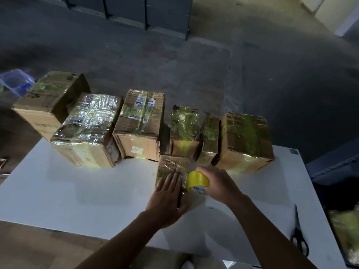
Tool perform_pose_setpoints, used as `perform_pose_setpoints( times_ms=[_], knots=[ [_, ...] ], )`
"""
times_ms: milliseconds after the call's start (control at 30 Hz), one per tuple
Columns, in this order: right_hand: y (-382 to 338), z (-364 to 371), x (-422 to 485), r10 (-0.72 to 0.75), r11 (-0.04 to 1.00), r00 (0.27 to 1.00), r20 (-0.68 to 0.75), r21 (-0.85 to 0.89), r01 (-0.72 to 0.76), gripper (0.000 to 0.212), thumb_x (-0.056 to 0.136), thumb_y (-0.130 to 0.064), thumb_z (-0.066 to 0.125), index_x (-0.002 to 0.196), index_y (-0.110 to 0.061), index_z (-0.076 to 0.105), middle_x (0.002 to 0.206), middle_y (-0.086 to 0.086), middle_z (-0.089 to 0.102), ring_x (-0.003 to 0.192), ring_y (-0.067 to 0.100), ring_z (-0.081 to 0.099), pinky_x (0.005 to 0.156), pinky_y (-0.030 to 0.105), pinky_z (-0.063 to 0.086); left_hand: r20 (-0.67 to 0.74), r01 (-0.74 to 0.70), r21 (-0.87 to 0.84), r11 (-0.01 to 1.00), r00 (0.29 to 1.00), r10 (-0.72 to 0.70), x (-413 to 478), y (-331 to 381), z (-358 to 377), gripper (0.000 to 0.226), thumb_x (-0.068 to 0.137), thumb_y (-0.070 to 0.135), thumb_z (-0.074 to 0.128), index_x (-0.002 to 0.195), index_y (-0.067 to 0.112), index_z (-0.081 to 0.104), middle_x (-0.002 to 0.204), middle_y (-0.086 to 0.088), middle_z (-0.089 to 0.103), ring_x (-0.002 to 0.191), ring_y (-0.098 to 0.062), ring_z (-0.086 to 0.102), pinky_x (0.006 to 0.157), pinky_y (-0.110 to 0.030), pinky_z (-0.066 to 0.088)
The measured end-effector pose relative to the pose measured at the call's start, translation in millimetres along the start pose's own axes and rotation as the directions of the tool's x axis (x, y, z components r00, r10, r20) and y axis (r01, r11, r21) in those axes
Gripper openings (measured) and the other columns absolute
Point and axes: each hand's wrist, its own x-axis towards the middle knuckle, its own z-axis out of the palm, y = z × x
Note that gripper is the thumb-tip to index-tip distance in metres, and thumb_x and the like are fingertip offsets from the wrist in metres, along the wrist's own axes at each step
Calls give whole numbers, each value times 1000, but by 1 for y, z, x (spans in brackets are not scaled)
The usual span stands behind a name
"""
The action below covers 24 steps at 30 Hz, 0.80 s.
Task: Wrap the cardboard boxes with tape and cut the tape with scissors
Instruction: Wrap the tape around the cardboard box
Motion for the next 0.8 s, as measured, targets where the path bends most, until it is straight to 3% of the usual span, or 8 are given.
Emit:
perform_pose_setpoints(
  times_ms=[100, 233, 433, 633, 800],
  knots=[
    [2, -2, 1, -15, 1000, 1000, -9, -8, 15, 52, 76, -20, 73, 125, -20, 55, 110, 4, 65, 97, 24, 62, 76, 29, 45, 63, -17, 90, 996, 998, 11, 0, 5, -1, 106, 84, 77, 28, 150, 4, -13, 152, -14, -26, 144, -32, -22, 117, -49, -12],
    [7, -1, 0, 24, 997, 1000, 7, -72, -23, 46, 79, -23, 72, 121, -15, 54, 112, 6, 65, 98, 29, 62, 71, 28, 37, 26, 0, 124, 992, 1000, -3, -1, 5, 3, 94, 93, 61, 38, 151, 5, -11, 159, -19, -13, 146, -37, -15, 116, -53, -7],
    [15, 3, -1, 50, 999, 998, 44, -21, -49, 32, 78, -17, 69, 106, -12, 54, 99, 9, 64, 90, 31, 62, 64, 28, 35, 65, -41, 126, 991, 997, 33, 0, 4, 0, 86, 96, 52, 42, 152, 19, -16, 158, -23, -13, 145, -41, -14, 116, -56, -4],
    [18, 9, -5, 51, 997, 998, 37, 56, -53, 21, 80, -12, 65, 97, -10, 54, 91, 9, 63, 84, 30, 63, 63, 35, 47, 97, -59, 133, 989, 994, 46, 0, 2, -6, 89, 94, 49, 50, 151, 28, -16, 158, -22, -14, 145, -41, -12, 115, -55, -1],
    [26, 23, -6, 120, 990, 990, 68, 63, -125, 25, 80, -15, 67, 95, -15, 47, 93, 6, 60, 89, 25, 61, 65, 27, 38, 136, -69, 178, 982, 990, 45, 5, 6, -15, 86, 93, 48, 54, 152, 30, -5, 158, -24, -7, 145, -44, -6, 116, -57, 6]
  ],
)
